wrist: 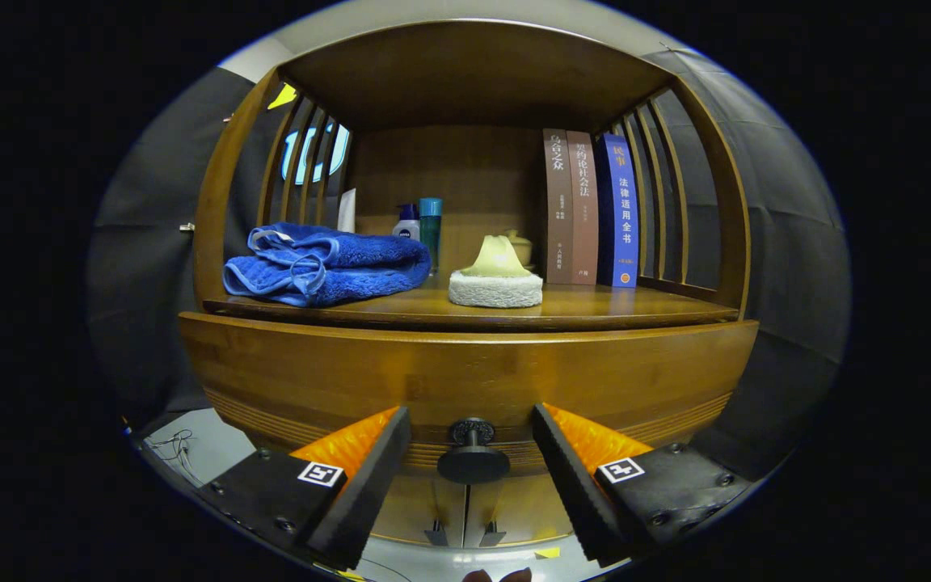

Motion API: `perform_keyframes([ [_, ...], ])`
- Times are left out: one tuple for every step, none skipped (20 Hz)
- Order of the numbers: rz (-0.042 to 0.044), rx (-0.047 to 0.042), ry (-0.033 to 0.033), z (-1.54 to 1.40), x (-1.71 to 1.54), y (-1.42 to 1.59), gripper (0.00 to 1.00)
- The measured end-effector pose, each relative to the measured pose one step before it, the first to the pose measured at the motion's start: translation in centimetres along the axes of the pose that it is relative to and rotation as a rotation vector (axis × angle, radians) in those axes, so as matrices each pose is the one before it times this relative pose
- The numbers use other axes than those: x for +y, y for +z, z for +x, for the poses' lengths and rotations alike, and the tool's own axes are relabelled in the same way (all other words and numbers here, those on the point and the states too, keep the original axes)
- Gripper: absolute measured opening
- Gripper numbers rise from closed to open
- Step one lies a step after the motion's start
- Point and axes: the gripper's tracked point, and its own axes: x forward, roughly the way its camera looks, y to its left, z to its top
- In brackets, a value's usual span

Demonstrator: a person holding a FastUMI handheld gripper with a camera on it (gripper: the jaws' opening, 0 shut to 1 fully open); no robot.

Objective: Pull open the drawer, take out the items inside it, and place them on the countertop above the cabinet.

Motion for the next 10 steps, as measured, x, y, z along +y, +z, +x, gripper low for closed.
perform_keyframes([
  [0.00157,-0.00064,-0.00059,0.288,0.015,0.100,0.98],
  [-0.00262,0.00115,-0.00128,0.322,-0.032,-0.070,0.98],
  [-0.00072,0.00011,-0.00083,0.314,0.023,0.101,0.99],
  [0.00167,0.00590,-0.00274,0.215,-0.004,-0.003,0.99],
  [0.00026,-0.00053,-0.00552,0.221,-0.001,0.081,0.99],
  [-0.00156,0.00166,-0.00328,-0.137,0.054,-0.036,0.99],
  [-0.00321,-0.00506,-0.00041,0.087,0.075,-0.019,0.99],
  [0.00035,0.00020,-0.00026,0.054,0.075,-0.032,0.99],
  [0.00172,-0.00170,-0.00048,-0.050,0.006,0.036,0.99],
  [-0.00029,0.00592,0.00163,-0.003,-0.010,-0.005,0.99],
])
